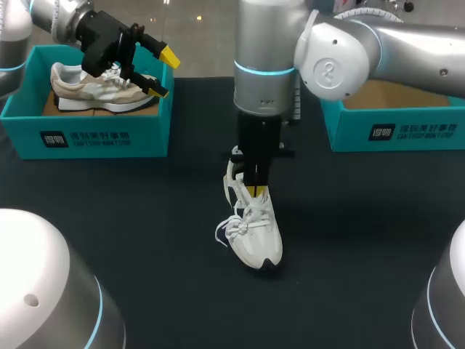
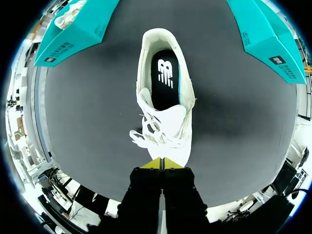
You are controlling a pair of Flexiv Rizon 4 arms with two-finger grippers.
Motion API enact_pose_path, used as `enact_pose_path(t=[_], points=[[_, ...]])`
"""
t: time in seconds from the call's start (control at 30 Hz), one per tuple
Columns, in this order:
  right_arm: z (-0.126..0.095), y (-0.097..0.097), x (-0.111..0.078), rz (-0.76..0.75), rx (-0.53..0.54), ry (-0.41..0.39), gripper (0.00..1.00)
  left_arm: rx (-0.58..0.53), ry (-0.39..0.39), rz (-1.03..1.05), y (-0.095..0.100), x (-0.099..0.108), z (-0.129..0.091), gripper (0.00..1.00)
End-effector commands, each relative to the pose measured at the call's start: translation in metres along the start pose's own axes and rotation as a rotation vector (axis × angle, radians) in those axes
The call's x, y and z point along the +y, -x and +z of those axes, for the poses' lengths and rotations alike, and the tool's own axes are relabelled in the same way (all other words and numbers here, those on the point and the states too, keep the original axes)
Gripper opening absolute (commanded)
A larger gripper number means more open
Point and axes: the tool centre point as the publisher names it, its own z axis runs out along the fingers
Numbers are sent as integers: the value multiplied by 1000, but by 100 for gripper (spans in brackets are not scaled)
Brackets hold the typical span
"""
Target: Take the shoe out of the shoebox, open the shoe tongue, remove and reinsert the insole, then place the shoe into the shoebox
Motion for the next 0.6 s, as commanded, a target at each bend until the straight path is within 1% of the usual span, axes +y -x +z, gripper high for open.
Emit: enact_pose_path(t=[0.03, 0.13, 0.3, 0.6], points=[[8, -1, 14, 4, 7, 7, 0, 4, -2, 1, 0, 0, -1, 100], [14, -1, 27, 8, 2, 23, 0, 4, -2, 1, 0, 0, -1, 100], [21, 0, 43, 9, -15, 42, 0, 4, -2, 1, 0, 0, -1, 100], [22, 2, 55, 11, 11, 65, 0, 4, -2, 1, 0, 0, -1, 100]])
